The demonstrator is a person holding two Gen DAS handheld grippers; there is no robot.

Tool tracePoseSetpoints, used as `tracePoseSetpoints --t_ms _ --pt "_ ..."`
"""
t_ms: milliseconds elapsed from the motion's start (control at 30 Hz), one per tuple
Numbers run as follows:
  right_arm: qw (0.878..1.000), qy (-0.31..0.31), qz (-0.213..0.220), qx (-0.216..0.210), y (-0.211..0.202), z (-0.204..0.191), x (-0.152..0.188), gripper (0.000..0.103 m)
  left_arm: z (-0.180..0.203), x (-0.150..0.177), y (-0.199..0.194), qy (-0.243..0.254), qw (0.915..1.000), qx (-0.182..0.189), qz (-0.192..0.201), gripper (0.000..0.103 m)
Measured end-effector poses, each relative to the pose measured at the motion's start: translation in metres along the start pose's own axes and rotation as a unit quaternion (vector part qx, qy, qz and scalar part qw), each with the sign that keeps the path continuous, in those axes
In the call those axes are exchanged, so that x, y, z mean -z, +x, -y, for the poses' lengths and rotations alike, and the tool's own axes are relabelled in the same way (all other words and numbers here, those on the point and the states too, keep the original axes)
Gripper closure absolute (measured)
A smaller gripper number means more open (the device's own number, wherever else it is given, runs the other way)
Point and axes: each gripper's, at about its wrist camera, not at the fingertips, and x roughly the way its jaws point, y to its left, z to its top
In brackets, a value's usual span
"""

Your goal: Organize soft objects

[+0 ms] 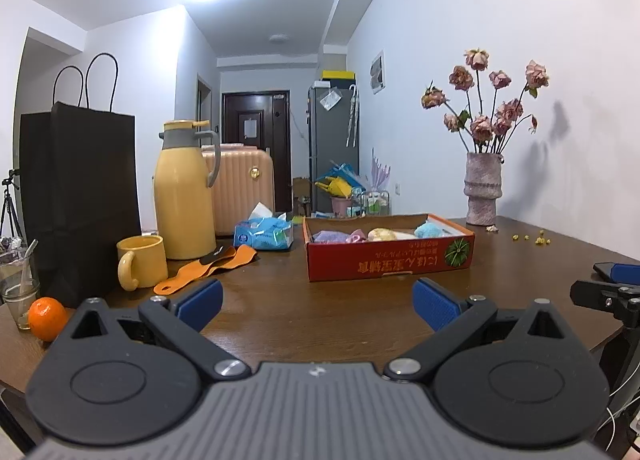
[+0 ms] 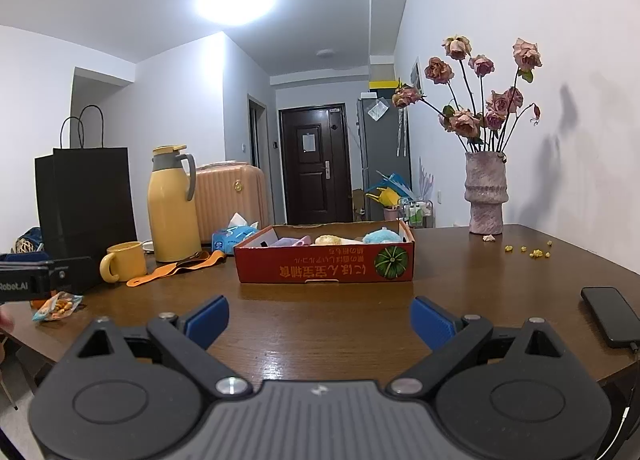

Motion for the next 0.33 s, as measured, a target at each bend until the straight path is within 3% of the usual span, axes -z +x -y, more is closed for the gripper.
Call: tracePoseSetpoints --t_ms 333 --pt "1.000 -0.006 0.005 -0.001 -0.0014 -0.0020 0.0001 0.005 0.0015 -0.0026 -0.0068 -0.002 0.9998 0.002 0.018 0.000"
